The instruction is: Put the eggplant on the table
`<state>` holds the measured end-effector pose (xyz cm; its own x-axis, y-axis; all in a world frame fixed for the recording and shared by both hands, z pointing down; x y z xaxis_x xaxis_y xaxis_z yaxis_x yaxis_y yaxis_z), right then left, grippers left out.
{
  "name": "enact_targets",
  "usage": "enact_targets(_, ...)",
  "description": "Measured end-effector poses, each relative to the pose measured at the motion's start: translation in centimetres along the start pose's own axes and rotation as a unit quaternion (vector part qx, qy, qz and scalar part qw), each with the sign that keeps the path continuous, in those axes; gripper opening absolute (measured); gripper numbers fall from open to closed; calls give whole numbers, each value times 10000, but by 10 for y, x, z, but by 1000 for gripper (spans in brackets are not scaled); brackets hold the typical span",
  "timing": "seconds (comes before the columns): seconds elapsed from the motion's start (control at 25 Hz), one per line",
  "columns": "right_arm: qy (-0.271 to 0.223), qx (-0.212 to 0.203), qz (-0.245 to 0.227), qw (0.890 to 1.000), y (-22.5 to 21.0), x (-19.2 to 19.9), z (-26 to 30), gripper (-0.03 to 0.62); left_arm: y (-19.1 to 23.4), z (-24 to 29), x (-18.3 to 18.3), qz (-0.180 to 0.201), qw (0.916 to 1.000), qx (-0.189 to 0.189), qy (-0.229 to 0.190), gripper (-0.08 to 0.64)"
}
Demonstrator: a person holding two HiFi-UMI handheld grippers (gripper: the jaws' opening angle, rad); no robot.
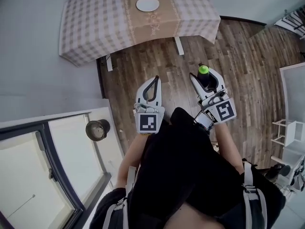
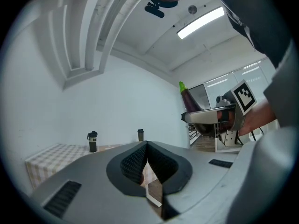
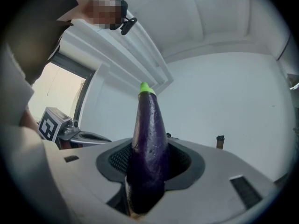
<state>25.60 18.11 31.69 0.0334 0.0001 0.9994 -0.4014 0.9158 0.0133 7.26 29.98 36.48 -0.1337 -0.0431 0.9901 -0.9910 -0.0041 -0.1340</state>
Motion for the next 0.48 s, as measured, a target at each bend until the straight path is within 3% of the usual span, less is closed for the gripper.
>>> enact_targets(0.28, -24, -408, 30, 9992, -43, 16, 29, 184, -6, 29, -3, 185, 9992, -299, 187, -12)
enact_targets(0.48, -28, -762, -131, 9970, -85, 13, 49, 184, -16, 62, -11, 100, 9976, -643, 228, -12)
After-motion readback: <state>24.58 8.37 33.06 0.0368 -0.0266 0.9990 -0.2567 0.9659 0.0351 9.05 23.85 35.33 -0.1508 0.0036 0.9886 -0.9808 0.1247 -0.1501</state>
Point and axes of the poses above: the fingertips, and each gripper's own axes: z forward along the fingers, y to its left, x out of its underside, the point moved 9 cm from there along -z, backward along the fingers, and after that the axes turned 7 degrees about z, right-handed, at the moved point
